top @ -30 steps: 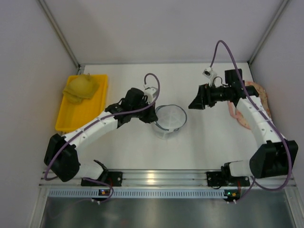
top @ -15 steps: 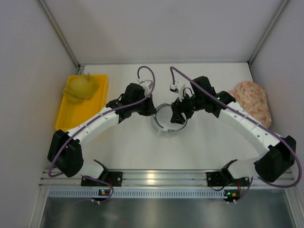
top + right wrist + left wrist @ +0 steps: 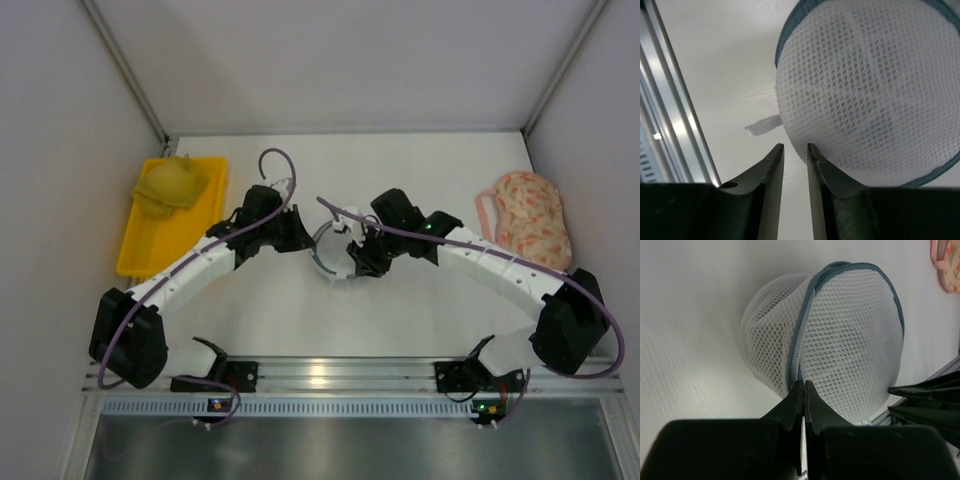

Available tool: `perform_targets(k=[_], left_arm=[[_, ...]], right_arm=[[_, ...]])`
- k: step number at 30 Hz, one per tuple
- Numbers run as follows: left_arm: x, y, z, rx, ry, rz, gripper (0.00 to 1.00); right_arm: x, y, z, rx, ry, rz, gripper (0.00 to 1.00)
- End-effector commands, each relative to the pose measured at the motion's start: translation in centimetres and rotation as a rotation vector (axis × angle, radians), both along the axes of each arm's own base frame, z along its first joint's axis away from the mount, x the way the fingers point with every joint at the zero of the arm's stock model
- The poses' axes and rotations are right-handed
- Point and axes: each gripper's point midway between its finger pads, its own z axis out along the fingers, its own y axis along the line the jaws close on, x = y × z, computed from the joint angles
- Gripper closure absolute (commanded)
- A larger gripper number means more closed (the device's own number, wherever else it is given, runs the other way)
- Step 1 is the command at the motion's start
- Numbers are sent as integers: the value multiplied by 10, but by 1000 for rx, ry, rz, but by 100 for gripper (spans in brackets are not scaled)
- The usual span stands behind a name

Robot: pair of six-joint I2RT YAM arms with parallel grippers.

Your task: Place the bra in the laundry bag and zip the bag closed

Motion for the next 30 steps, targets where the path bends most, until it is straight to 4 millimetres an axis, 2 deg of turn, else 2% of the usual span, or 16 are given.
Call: perform_targets(k=[1,2,4,5,6,8,9,11,14,16,18,19,21,25,26,30], left_arm=[[-2,1,13,-91,7,41,100],[-3,1,11,-100,22,43,100],[-4,1,10,-132,47,48,100],[-5,0,10,-142,50,45,100],[-5,-1,9,-151,54,40,100],[-3,-2,10,-157,52,47,100],[-1,-2,11,-160,49,50,100],[3,-3,14,-166,45,53,100],[7,-6,18,-176,45,50,100],[10,-7,17,-172,42,48,100],[14,-9,19,-170,31,42,100],[14,-9,18,-166,30,37,100],[15,-11,20,-170,26,27,100],[18,-11,26,-160,-9,11,100],[19,-11,27,-159,-14,9,100],[20,-11,28,-158,-18,6,100]], right_arm=[[39,-6,-4,-29,-179,11,77],[49,-6,-10,-39,-185,-4,77],[70,-5,-4,-35,-205,-31,78],[83,-9,-10,-48,-180,-67,78],[95,-4,6,-19,-202,-80,78],[107,-3,19,10,-205,-110,74],[110,1,34,42,-226,-111,71],[102,6,59,117,-242,-97,61],[80,14,78,163,-259,-57,52],[59,26,76,161,-262,-4,45],[48,32,68,137,-266,19,43],[40,41,66,138,-275,51,42],[39,48,52,115,-270,62,41],[40,66,42,112,-292,97,38],[42,70,33,95,-283,100,38],[50,81,24,78,-299,85,37]])
